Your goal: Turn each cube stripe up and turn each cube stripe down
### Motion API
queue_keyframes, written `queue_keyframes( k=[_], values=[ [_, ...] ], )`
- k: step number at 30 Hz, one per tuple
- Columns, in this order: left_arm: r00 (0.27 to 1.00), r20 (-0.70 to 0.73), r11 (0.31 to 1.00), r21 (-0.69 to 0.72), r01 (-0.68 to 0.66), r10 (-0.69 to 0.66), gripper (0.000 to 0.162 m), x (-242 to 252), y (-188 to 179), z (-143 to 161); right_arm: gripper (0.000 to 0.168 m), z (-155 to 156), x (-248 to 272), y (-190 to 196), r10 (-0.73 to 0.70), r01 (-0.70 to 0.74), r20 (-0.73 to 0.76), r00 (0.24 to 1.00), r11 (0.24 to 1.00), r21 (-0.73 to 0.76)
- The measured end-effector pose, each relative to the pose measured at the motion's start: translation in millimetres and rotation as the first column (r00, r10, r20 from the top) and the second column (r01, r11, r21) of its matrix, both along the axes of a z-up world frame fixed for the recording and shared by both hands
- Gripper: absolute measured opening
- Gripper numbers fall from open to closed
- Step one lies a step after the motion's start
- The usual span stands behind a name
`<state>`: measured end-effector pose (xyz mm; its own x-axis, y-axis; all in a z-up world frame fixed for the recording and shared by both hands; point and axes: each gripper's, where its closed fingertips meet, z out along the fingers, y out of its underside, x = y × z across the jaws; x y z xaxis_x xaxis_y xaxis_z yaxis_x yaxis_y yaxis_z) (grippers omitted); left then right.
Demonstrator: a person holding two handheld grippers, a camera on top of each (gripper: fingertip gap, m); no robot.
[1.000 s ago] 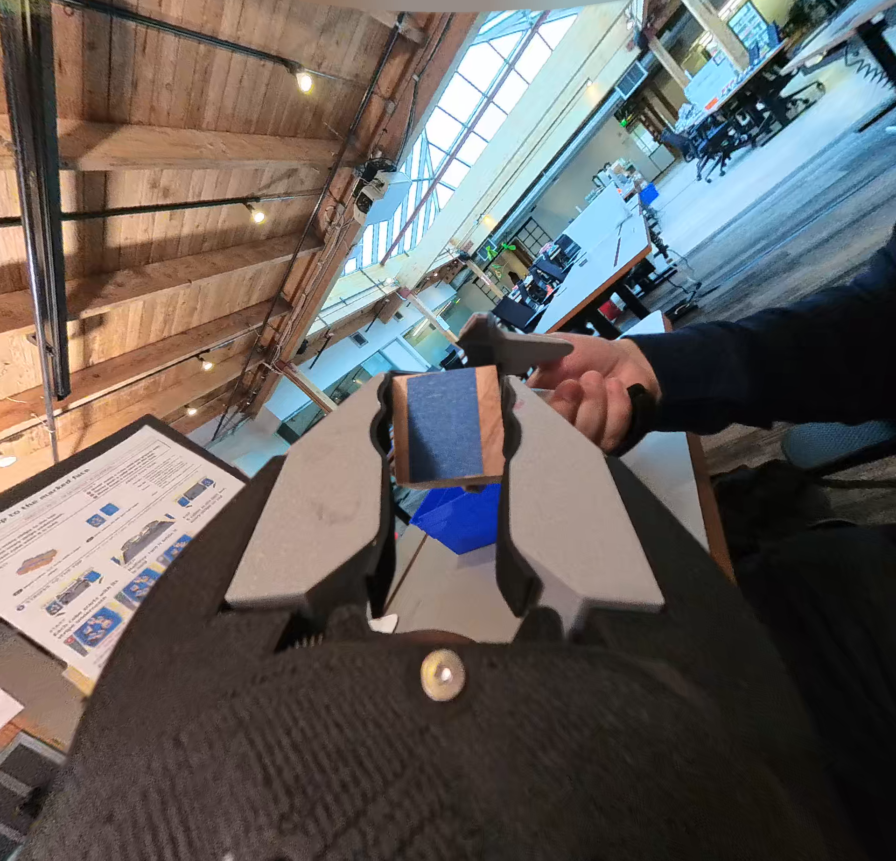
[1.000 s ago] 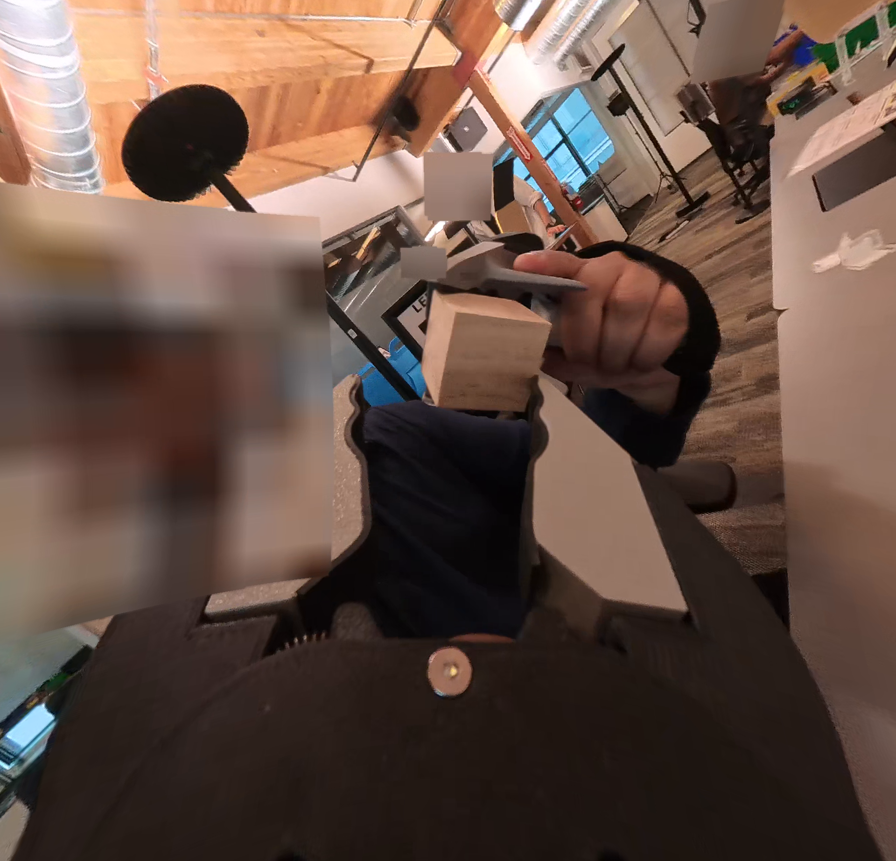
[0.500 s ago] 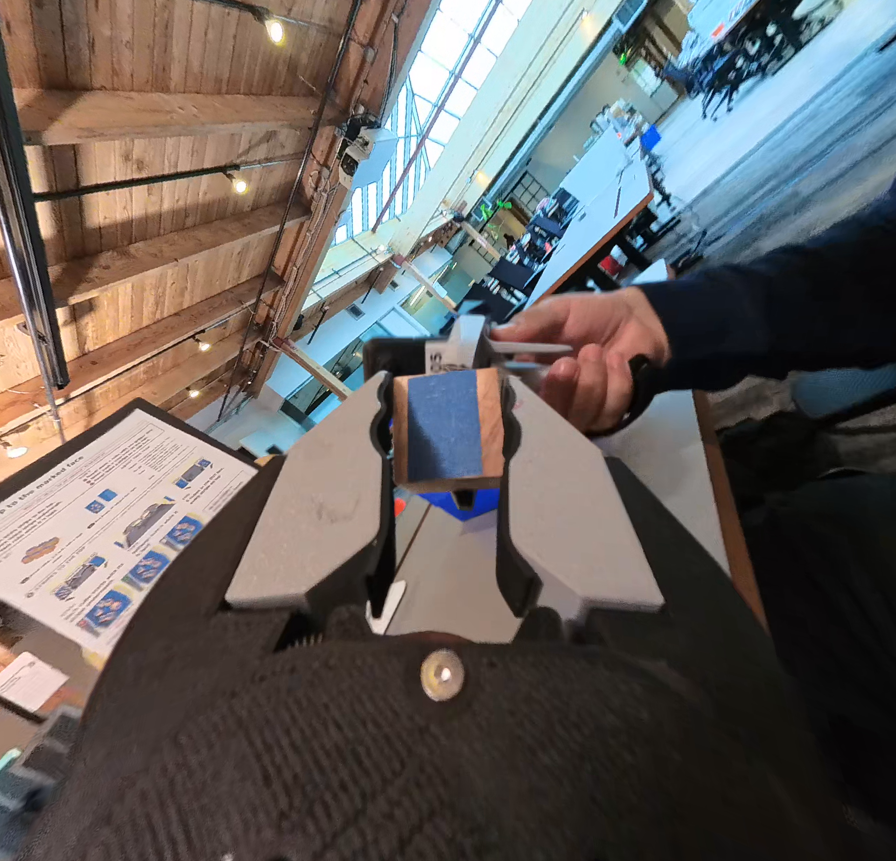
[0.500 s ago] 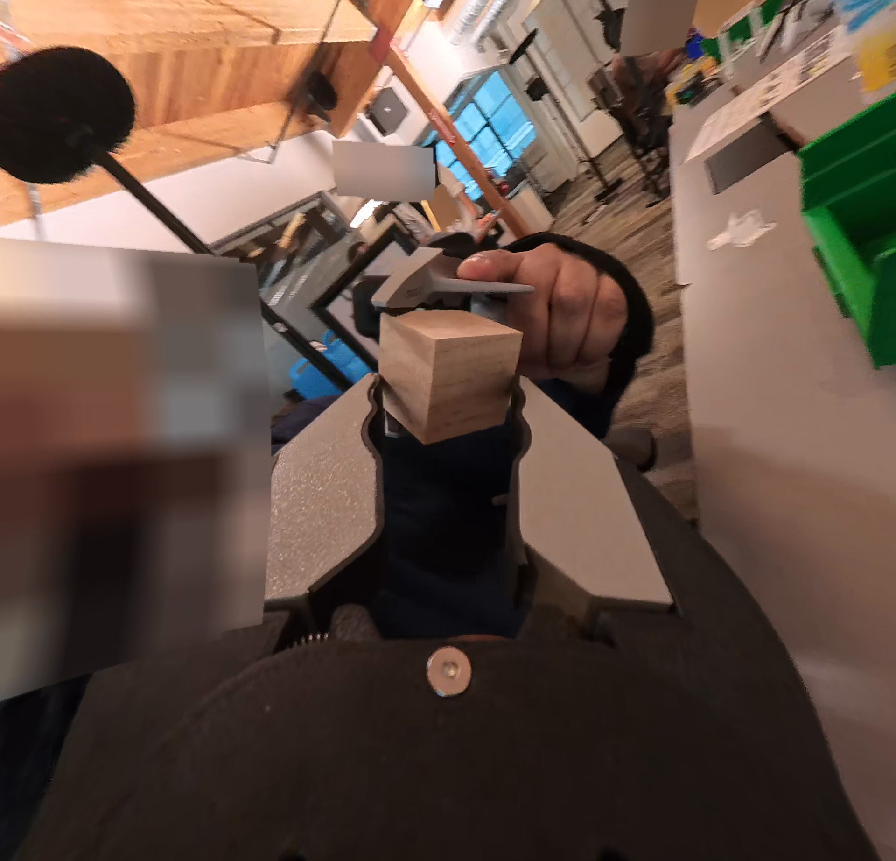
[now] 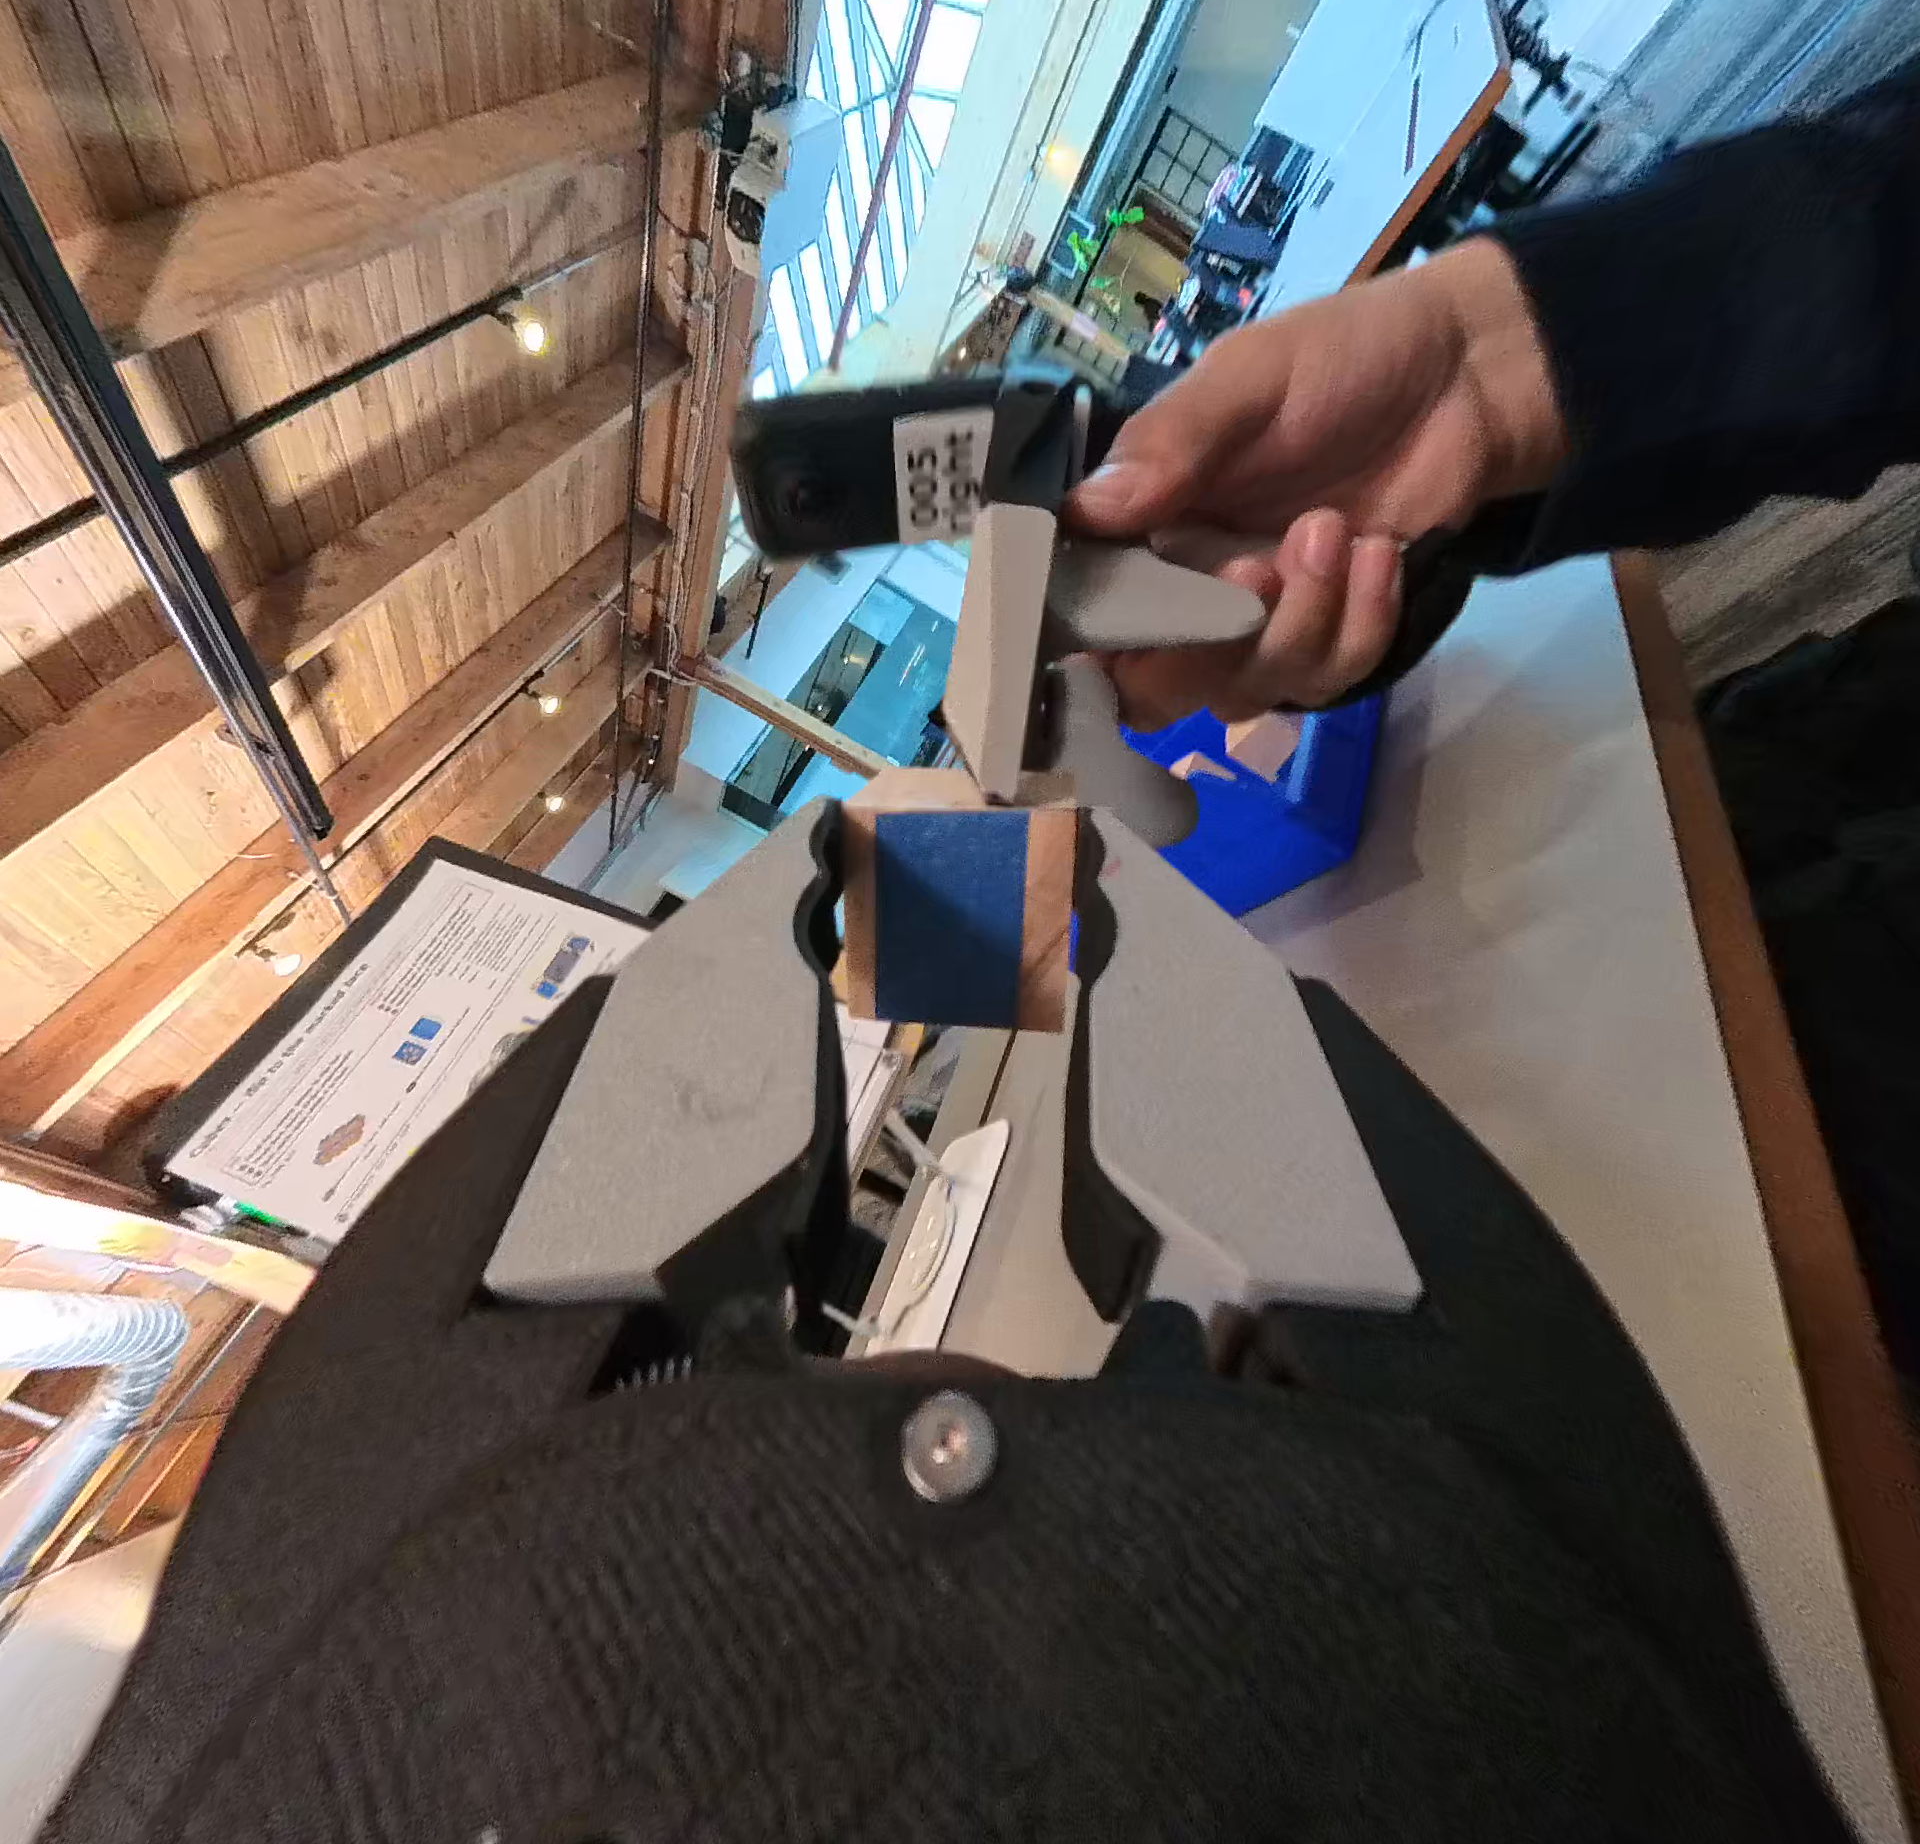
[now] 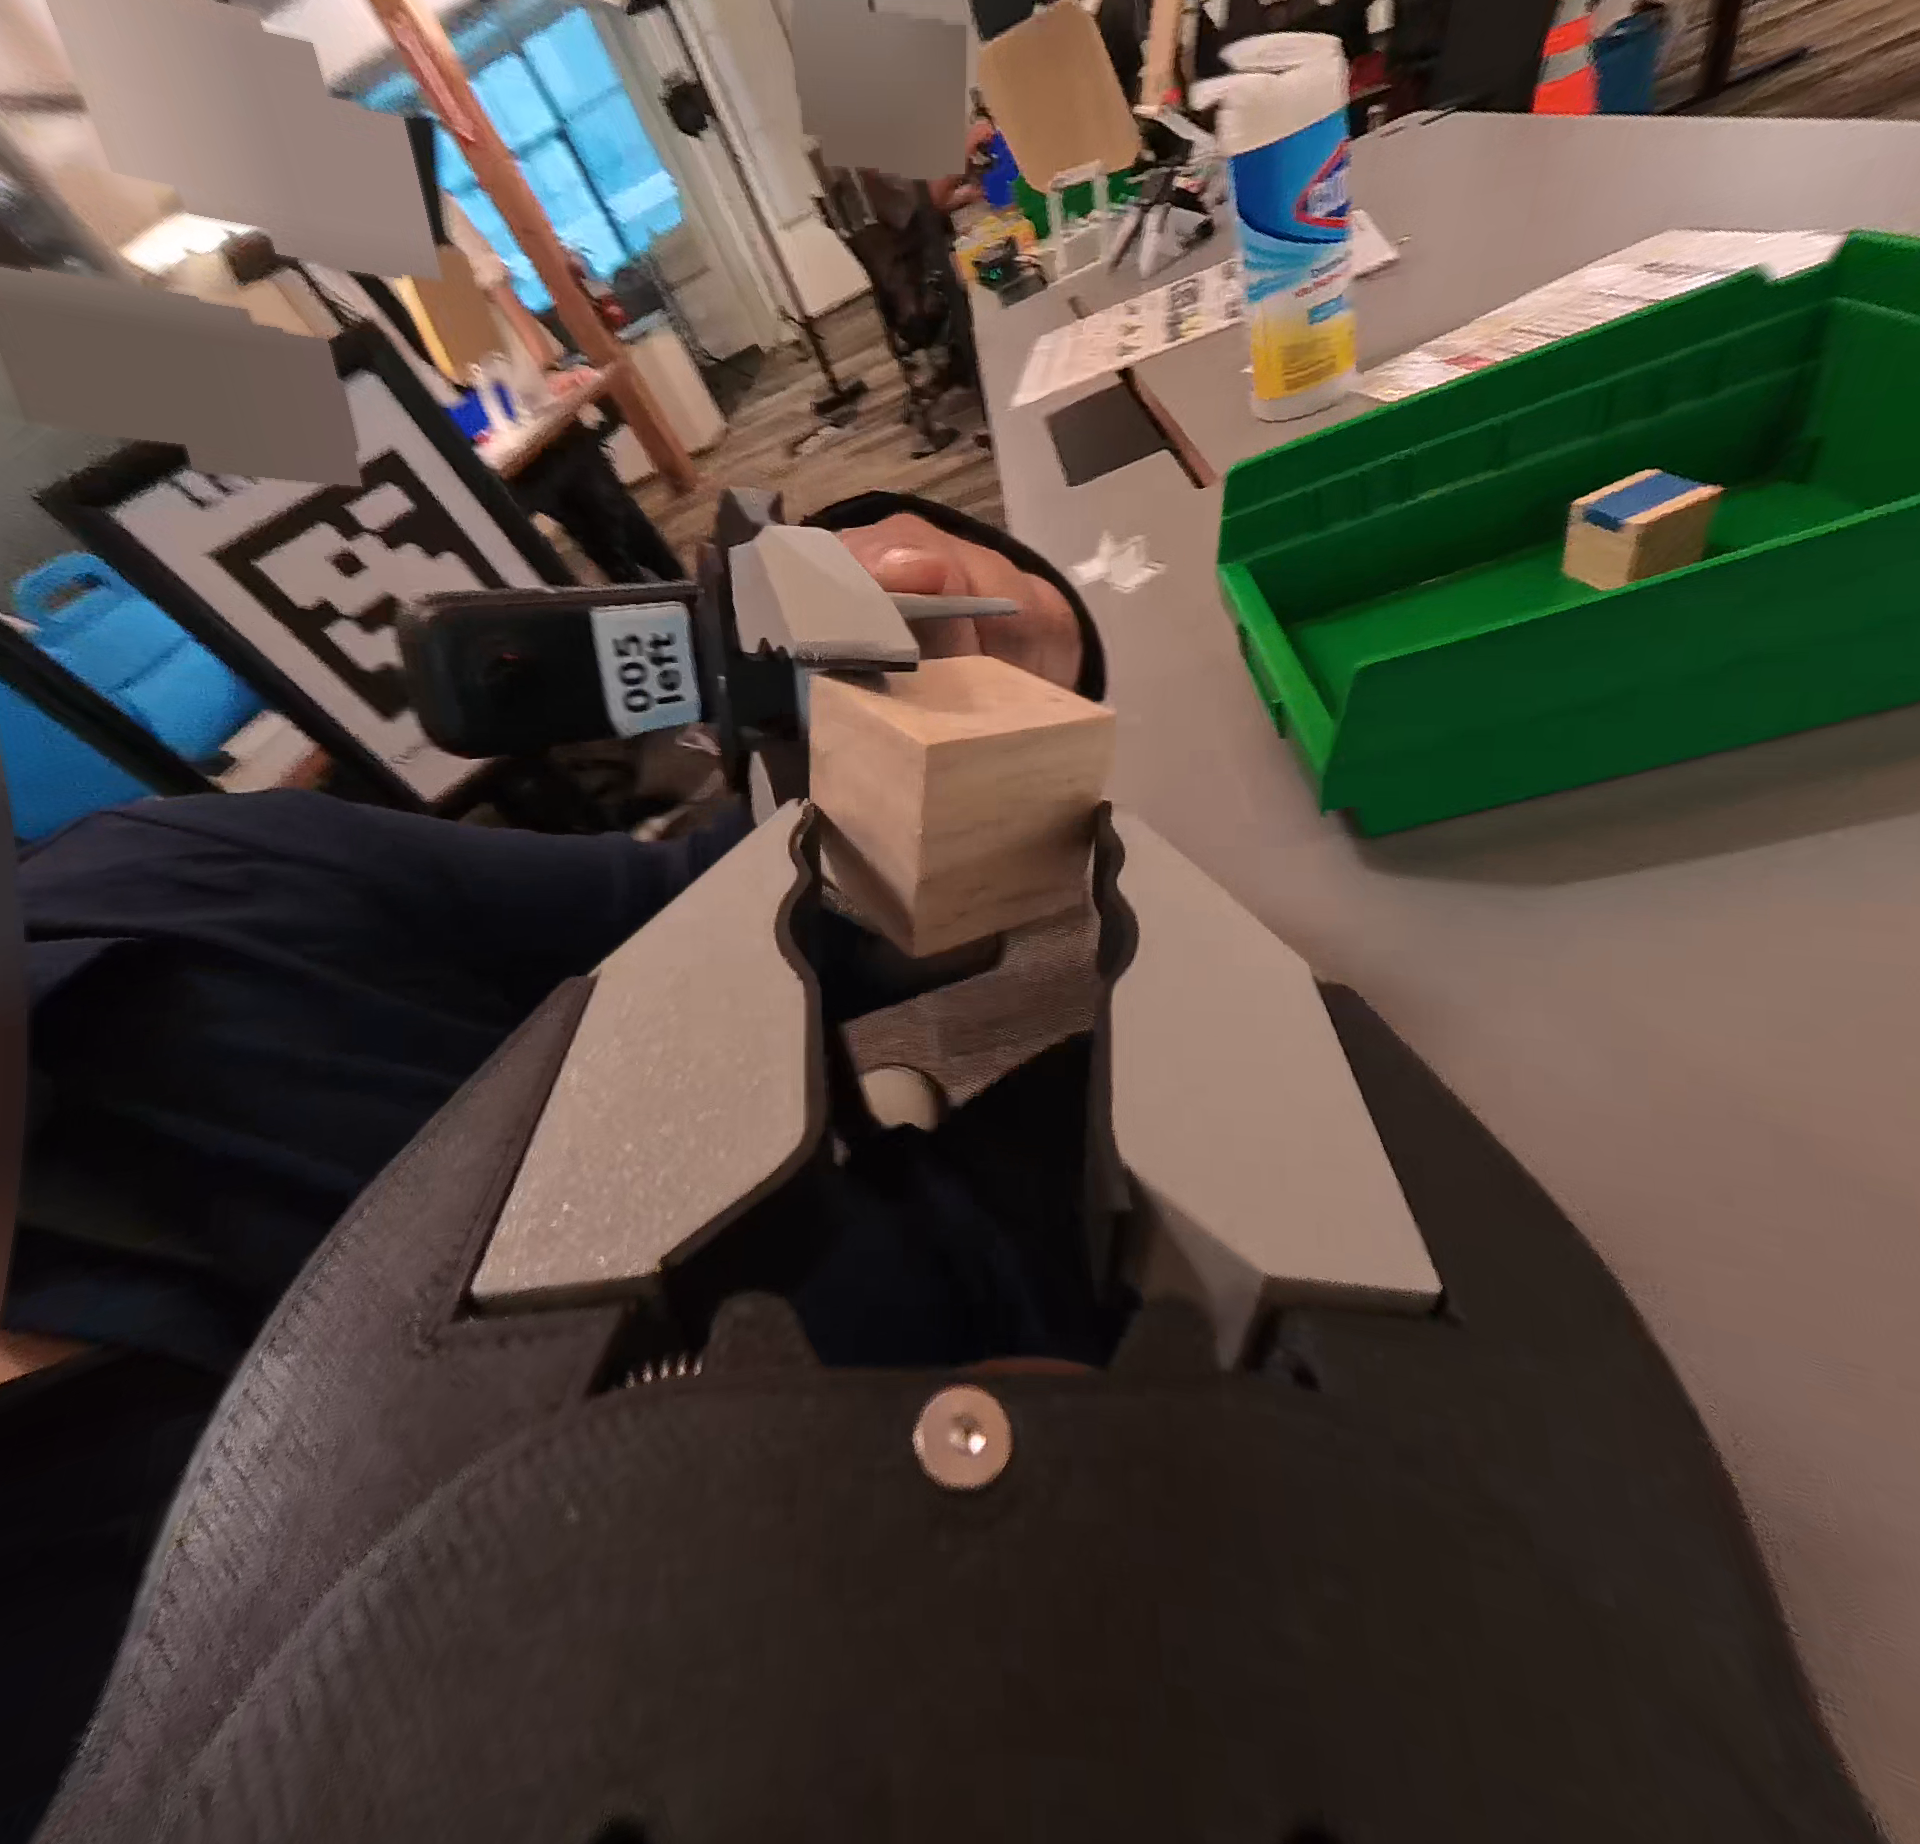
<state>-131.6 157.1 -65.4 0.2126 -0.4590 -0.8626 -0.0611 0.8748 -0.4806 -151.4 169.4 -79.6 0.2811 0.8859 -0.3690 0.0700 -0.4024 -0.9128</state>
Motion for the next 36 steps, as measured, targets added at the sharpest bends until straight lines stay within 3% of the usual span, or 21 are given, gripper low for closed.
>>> queue_keyframes(
  k=[4,11,20,24,29,30,36],
  values=[
    [0.999,0.006,0.998,-0.027,0.051,-0.051,0.042,0,-10,3,0.049,5,-2,-7,0.123,-0.143,-0.147,0.981,0.980,-0.139],
    [0.998,0.020,0.997,-0.045,0.064,-0.063,0.042,-1,-8,3,0.045,5,0,-5,0.132,-0.157,-0.166,0.977,0.977,-0.146],
    [0.999,-0.029,0.999,0.026,-0.020,0.021,0.042,-1,3,-6,0.046,0,7,2,-0.117,0.104,0.113,0.987,0.988,0.113],
    [1.000,-0.017,0.999,0.032,-0.012,0.013,0.042,-1,-2,-2,0.044,5,8,-3,-0.063,0.058,0.064,0.996,0.995,0.079],
    [1.000,-0.026,0.999,0.034,0.010,-0.009,0.042,4,-9,-5,0.051,12,5,-9,0.087,-0.097,-0.117,0.989,0.992,-0.077],
    [1.000,-0.029,0.999,0.035,0.009,-0.008,0.042,5,-9,-6,0.045,10,5,-8,0.094,-0.106,-0.123,0.988,0.990,-0.094],
    [0.999,-0.042,1.000,0.018,-0.009,0.010,0.042,5,-1,-9,0.042,5,6,-1,0.056,-0.061,-0.072,0.996,0.996,-0.058]
  ],
)
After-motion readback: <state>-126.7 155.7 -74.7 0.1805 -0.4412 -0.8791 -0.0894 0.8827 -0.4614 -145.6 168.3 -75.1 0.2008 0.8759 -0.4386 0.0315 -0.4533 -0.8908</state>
